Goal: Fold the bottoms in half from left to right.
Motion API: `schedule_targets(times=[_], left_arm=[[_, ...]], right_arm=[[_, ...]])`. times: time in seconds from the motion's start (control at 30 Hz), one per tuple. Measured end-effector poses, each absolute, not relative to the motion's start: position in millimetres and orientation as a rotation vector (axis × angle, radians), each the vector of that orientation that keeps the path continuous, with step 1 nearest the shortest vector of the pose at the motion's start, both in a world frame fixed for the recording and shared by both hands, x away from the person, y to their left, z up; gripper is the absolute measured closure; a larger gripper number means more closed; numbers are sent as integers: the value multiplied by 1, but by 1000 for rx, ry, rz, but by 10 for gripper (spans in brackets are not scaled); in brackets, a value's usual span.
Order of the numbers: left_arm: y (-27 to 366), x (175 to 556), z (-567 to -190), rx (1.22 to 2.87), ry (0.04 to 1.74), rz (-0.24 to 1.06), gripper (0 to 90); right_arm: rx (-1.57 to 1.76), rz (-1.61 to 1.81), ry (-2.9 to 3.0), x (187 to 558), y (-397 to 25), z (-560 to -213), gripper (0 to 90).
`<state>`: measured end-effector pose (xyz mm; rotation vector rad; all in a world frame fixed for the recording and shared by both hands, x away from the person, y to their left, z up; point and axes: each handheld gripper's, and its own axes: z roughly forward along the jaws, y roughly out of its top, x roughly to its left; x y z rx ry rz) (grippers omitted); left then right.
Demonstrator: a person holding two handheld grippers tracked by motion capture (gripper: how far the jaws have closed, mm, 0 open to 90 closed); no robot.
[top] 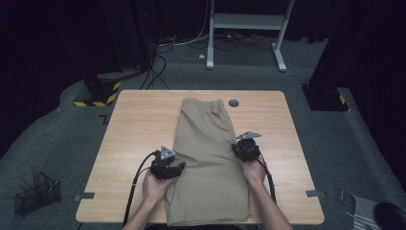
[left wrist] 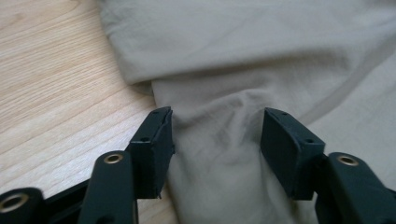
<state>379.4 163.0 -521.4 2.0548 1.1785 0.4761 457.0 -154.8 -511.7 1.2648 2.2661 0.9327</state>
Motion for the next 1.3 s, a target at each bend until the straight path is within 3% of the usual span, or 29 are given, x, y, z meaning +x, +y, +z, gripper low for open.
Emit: schedule_targets(times=[0.13,0.23,0.3,0.5,0.7,0.9,1.03,1.3], left_arm=[[165,375,-521,2059,1176,475,469],[166,373,-519,2066,1182,458,473],[167,375,-517,2050,1187,450,467],[162,393,-508,1987,1161,478,483],[158,403,-518,2059,1174,437,478],[164,374,-520,2083,1141,449,470],[171,363,-517,2077,1145,392,470],[174,405,-500,1971,1217,476,430]], right_arm=[[1328,930,2214,460,-171,-510,888],[1298,890,2199,454,-168,-509,714],[1281,956,2177,447,-168,-505,659],[1139,1005,2221,426,-154,-503,667],[1176,987,2309,426,-149,-519,616],[1145,966,2347,401,-147,-518,544],[1104,972,2379,386,-148,-515,547],[1262,1021,2207,431,-161,-502,638]])
